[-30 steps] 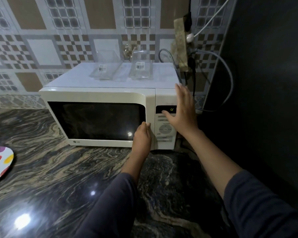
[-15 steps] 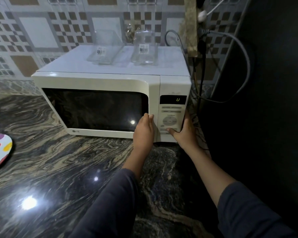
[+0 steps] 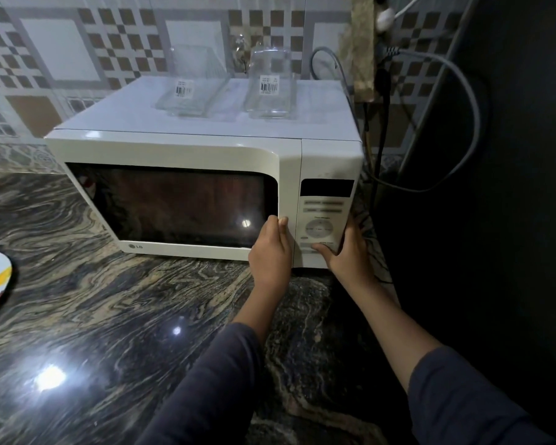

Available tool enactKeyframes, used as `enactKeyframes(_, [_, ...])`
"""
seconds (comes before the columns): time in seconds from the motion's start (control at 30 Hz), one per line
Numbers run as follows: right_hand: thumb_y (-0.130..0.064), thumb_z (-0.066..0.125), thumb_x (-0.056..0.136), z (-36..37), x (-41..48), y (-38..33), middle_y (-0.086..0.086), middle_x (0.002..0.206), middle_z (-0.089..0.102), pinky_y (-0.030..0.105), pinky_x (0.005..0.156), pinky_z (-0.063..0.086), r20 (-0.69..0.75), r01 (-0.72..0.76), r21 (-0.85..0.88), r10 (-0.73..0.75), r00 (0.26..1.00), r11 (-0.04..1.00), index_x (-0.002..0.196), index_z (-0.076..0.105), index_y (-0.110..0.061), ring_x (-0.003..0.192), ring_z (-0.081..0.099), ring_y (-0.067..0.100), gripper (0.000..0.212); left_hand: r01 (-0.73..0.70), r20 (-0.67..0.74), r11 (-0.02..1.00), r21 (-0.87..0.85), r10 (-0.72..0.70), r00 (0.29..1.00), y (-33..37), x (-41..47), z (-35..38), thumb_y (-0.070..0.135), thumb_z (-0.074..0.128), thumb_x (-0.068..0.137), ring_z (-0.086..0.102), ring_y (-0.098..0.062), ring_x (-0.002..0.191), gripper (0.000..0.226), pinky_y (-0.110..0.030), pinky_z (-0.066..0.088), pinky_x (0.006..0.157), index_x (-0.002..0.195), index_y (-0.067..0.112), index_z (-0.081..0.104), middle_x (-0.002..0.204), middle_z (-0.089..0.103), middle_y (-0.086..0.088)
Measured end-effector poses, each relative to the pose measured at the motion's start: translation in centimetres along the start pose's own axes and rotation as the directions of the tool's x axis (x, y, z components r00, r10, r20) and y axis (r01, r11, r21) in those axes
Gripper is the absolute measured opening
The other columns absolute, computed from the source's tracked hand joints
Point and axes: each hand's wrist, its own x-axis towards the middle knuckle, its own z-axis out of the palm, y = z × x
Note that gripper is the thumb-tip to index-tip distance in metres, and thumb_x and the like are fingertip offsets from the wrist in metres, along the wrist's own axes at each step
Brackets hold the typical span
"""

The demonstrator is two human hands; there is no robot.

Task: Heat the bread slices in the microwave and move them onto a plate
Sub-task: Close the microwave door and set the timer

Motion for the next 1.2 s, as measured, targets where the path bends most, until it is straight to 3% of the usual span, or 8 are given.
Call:
enactKeyframes(0.2, [-0.015, 0.082, 0.068, -0.8, 0.3, -0.6, 0.015, 0.136, 0.046, 0.009, 0.087, 0.029, 0.041, -0.08, 0.034, 0.079, 0.996, 0.996, 0.138, 0.034, -0.004, 0.125, 0.045, 0.026, 0.086, 0.0, 0.007, 1.0, -0.014, 0.0, 1.0, -0.2, 0.0, 0.1, 0.047, 0.018, 0.092, 0.044, -0.021, 0.056, 0.048, -0.028, 0.027, 0.05, 0.081, 0.01, 0.047, 0.065, 0.045, -0.002])
enactKeyframes(0.33, [-0.018, 0.085, 0.064, -1.8, 1.1, -1.5, 0.009, 0.122, 0.059, 0.025, 0.082, 0.043, 0.09, -0.218, 0.109, 0.209, 0.974, 0.97, 0.127, 0.046, -0.013, 0.111, 0.057, 0.023, 0.074, 0.021, 0.07, 0.999, -0.037, -0.018, 0.997, -0.3, 0.1, -0.3, 0.041, 0.028, 0.098, 0.046, -0.022, 0.062, 0.037, -0.03, 0.029, 0.054, 0.08, 0.012, 0.043, 0.07, 0.047, -0.003])
enactKeyframes(0.53, [-0.03, 0.078, 0.071, -2.1, 0.9, -2.7, 0.008, 0.111, 0.066, 0.042, 0.084, 0.053, 0.062, -0.277, 0.157, 0.271, 0.961, 0.948, 0.118, 0.055, -0.015, 0.101, 0.063, 0.025, 0.054, 0.043, 0.131, 0.997, -0.069, -0.034, 0.991, -0.1, 0.3, -0.9, 0.033, 0.031, 0.099, 0.046, -0.02, 0.066, 0.027, -0.03, 0.028, 0.057, 0.078, 0.018, 0.037, 0.073, 0.047, 0.0])
enactKeyframes(0.9, [-0.025, 0.078, 0.073, -2.1, 1.2, -3.8, 0.01, 0.112, 0.066, 0.027, 0.077, 0.046, 0.055, -0.343, 0.153, 0.339, 0.939, 0.927, 0.116, 0.056, -0.01, 0.101, 0.062, 0.025, 0.051, 0.071, 0.19, 0.989, -0.129, -0.045, 0.981, 0.1, 0.4, -1.3, 0.035, 0.029, 0.1, 0.046, -0.019, 0.071, 0.031, -0.031, 0.029, 0.059, 0.078, 0.016, 0.039, 0.076, 0.047, 0.001])
enactKeyframes(1.03, [-0.021, 0.075, 0.076, -1.5, 0.6, -4.3, 0.011, 0.116, 0.064, 0.026, 0.076, 0.042, 0.032, -0.38, 0.211, 0.382, 0.924, 0.901, 0.12, 0.054, -0.01, 0.105, 0.061, 0.027, 0.05, 0.06, 0.207, 0.987, -0.151, -0.028, 0.978, 0.0, 0.4, -1.4, 0.025, 0.033, 0.1, 0.042, -0.018, 0.07, 0.025, -0.028, 0.028, 0.062, 0.078, 0.014, 0.04, 0.076, 0.045, -0.003])
enactKeyframes(1.13, [-0.02, 0.066, 0.084, -0.7, -0.5, -4.3, 0.015, 0.119, 0.062, 0.033, 0.08, 0.048, 0.03, -0.415, 0.207, 0.419, 0.908, 0.886, 0.122, 0.052, -0.006, 0.107, 0.06, 0.031, 0.043, 0.032, 0.267, 0.992, -0.123, 0.002, 0.964, -1.3, -0.4, -1.8, 0.007, 0.038, 0.095, 0.047, -0.017, 0.082, 0.016, -0.027, 0.036, 0.07, 0.096, 0.009, 0.054, 0.092, 0.053, -0.008])
enactKeyframes(1.2, [-0.018, 0.059, 0.088, 0.0, -1.9, -3.8, 0.018, 0.122, 0.06, 0.037, 0.085, 0.047, 0.04, -0.435, 0.167, 0.435, 0.9, 0.885, 0.123, 0.051, -0.004, 0.11, 0.058, 0.033, 0.039, 0.028, 0.306, 0.998, -0.053, -0.01, 0.952, -3.0, -1.6, -2.2, 0.003, 0.04, 0.091, 0.052, -0.021, 0.096, 0.026, -0.022, 0.036, 0.076, 0.113, 0.008, 0.055, 0.109, 0.056, -0.011])
